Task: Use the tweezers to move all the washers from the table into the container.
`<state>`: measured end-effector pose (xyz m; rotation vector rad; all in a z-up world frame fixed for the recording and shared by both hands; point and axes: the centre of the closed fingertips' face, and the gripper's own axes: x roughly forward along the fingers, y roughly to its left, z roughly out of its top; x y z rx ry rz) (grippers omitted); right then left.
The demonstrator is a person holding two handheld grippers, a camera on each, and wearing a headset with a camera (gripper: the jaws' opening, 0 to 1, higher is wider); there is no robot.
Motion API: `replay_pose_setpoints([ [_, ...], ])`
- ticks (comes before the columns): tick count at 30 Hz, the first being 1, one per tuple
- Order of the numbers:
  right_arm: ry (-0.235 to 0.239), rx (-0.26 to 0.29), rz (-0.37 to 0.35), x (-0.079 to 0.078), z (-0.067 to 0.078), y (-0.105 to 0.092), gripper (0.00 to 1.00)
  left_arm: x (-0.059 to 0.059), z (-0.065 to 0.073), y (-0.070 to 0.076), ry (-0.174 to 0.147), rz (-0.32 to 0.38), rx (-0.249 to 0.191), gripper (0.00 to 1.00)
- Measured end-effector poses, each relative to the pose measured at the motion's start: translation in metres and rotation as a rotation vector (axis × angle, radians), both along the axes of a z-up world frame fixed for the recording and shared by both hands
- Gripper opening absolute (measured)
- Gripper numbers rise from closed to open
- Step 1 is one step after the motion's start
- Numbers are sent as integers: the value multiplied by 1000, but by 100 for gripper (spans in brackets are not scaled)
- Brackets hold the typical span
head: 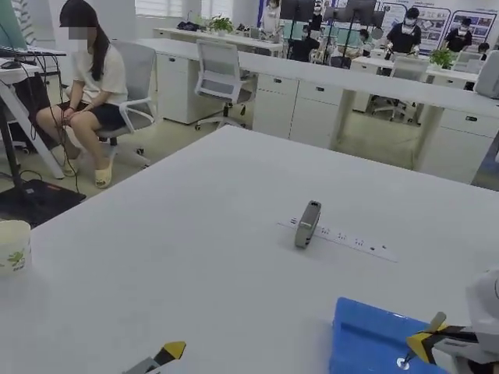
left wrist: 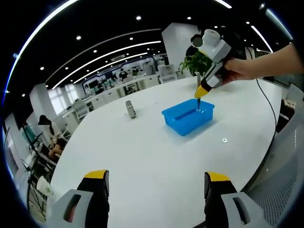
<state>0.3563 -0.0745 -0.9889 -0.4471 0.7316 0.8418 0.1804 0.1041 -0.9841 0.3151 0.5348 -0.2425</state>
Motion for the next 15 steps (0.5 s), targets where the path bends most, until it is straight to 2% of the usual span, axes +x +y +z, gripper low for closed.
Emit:
replay_pose_setpoints([
  [4,-5,-11,-23,0,-11,-1,2,0,-1,0,5,0,5,84],
  [10,27,-23,-34,0,-29,-3,2,0,-2,0,10,1,4,84],
  [15,43,-29,-35,-3,-38,-3,2,0,-3,1,15,3,11,84],
])
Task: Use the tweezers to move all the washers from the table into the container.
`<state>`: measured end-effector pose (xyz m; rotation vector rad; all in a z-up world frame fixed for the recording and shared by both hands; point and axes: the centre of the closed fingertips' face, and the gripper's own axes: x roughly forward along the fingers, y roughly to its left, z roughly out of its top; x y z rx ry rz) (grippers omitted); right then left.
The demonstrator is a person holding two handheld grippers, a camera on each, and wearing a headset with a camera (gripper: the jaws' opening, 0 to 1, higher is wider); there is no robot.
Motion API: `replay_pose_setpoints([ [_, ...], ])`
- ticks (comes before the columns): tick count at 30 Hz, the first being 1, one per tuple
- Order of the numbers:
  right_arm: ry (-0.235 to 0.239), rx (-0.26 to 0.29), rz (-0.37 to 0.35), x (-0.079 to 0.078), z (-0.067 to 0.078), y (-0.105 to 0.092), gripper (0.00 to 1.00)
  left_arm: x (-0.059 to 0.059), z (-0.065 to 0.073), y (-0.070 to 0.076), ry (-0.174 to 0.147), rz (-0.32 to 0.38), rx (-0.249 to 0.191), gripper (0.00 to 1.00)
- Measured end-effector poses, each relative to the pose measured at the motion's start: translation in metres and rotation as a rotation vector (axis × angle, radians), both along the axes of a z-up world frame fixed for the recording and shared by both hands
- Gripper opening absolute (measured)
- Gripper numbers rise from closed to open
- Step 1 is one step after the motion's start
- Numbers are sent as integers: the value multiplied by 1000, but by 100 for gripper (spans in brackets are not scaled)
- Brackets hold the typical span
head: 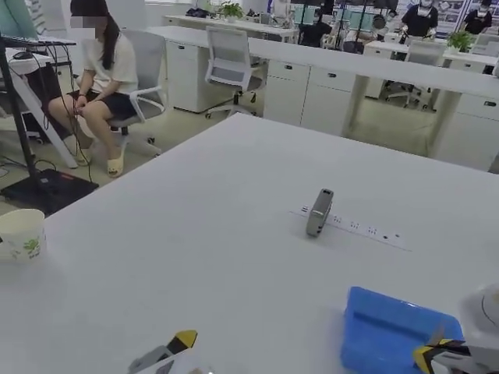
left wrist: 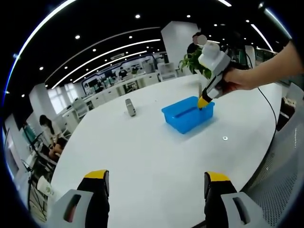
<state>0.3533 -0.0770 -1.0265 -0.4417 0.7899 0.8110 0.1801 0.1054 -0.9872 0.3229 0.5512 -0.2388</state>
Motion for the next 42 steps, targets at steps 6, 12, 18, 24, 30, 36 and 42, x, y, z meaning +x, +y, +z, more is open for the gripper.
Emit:
replay_pose_setpoints([
  [6,7,-6,2,1,-4,0,2,0,0,1,2,3,0,83],
  [12,22,-2,-2,1,-4,0,3,0,-1,1,4,3,1,83],
  [18,19,22,-17,3,5,-1,3,-1,-1,0,6,0,1,83],
  [24,-16,66,-10,2,29,0,3,-1,-1,0,3,-3,4,83],
  [30,-48,126,3,-6,56,2,3,0,3,2,-13,7,3,83],
  [36,-65,174,33,-27,78,3,3,2,9,6,-47,32,-12,84],
  [42,-58,168,73,-54,75,-1,3,2,12,6,-58,37,-19,84],
])
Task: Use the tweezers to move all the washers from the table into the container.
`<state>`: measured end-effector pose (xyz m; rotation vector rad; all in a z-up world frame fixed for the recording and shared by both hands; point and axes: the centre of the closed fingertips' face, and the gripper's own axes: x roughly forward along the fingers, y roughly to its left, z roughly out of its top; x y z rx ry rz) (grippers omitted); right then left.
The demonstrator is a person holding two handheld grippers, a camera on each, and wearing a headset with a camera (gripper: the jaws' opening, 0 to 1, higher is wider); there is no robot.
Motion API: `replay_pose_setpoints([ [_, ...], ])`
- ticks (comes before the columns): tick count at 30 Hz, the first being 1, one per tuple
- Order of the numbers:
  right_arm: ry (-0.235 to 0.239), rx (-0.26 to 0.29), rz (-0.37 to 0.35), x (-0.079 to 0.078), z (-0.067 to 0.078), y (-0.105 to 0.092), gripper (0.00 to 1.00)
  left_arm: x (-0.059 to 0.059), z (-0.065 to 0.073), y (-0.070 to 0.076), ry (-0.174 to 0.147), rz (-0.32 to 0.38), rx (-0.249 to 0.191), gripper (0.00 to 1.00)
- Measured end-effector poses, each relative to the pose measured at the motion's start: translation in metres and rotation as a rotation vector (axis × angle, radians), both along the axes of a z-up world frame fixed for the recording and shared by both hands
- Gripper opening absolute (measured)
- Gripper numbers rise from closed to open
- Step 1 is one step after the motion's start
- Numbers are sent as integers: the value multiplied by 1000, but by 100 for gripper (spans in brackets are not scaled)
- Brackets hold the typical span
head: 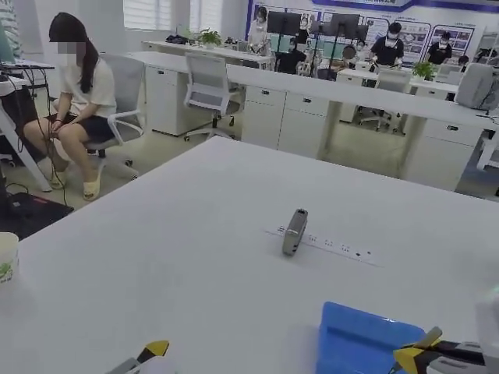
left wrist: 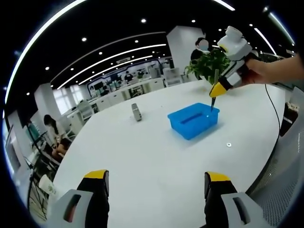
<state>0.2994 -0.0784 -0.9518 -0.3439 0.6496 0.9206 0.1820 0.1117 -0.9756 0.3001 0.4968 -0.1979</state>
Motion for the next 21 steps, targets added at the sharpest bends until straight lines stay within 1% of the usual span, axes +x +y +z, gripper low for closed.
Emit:
replay_pose_setpoints([
  [2,18,-6,5,-10,-7,-3,3,0,1,0,-3,1,-4,84],
  [4,27,-6,10,-17,-10,-4,3,0,1,0,-6,-1,-4,84],
  [7,56,-24,23,-33,-24,-7,3,0,1,0,-7,-3,-2,84],
  [9,71,-27,29,-42,-30,-7,3,0,2,-1,-8,-6,-4,84],
  [11,77,-32,31,-50,-35,-5,3,0,2,-1,-10,-8,1,84],
  [16,99,-50,21,-60,-50,-6,3,0,1,-2,-7,-16,13,85],
  [21,111,-59,14,-62,-62,-7,4,-1,0,-3,-4,-20,17,84],
])
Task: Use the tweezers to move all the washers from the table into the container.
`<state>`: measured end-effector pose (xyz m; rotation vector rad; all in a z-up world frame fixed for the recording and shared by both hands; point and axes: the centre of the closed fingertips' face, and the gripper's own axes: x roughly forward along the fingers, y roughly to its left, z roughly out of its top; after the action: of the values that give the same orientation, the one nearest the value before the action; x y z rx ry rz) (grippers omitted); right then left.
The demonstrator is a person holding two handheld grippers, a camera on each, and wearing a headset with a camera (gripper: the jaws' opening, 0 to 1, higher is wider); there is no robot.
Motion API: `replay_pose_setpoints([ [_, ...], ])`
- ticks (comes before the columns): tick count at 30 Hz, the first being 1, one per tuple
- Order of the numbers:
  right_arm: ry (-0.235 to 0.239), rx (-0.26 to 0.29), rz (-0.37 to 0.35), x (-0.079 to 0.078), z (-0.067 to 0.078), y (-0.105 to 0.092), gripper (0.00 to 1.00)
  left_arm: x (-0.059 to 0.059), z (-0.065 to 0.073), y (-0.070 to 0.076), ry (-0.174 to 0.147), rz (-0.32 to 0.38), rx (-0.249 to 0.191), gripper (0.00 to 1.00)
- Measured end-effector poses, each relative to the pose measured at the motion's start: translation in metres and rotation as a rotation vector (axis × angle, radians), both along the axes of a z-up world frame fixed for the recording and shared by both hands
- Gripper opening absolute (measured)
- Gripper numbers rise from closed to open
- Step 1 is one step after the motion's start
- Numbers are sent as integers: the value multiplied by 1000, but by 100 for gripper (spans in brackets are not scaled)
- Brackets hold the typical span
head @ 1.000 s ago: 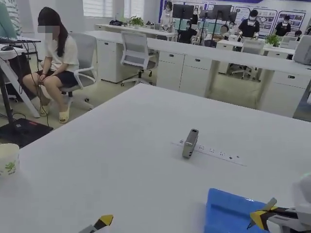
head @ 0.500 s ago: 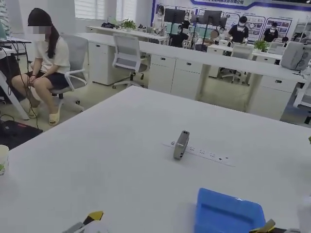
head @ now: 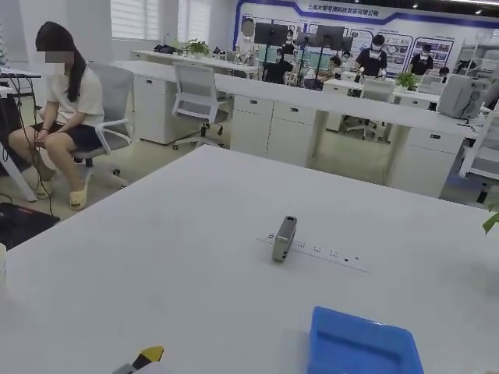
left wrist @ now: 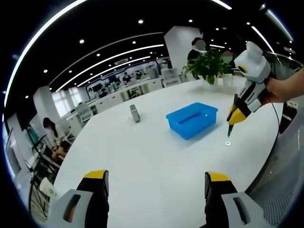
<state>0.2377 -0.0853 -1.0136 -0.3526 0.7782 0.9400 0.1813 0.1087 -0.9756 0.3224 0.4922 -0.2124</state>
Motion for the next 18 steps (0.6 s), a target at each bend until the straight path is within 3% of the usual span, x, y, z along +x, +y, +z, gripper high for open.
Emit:
replay_pose_setpoints([
  [8,13,-34,5,-2,-16,-1,4,1,1,2,-5,9,4,84],
  [18,8,-38,2,-2,-19,-1,4,1,-2,2,7,6,9,84],
])
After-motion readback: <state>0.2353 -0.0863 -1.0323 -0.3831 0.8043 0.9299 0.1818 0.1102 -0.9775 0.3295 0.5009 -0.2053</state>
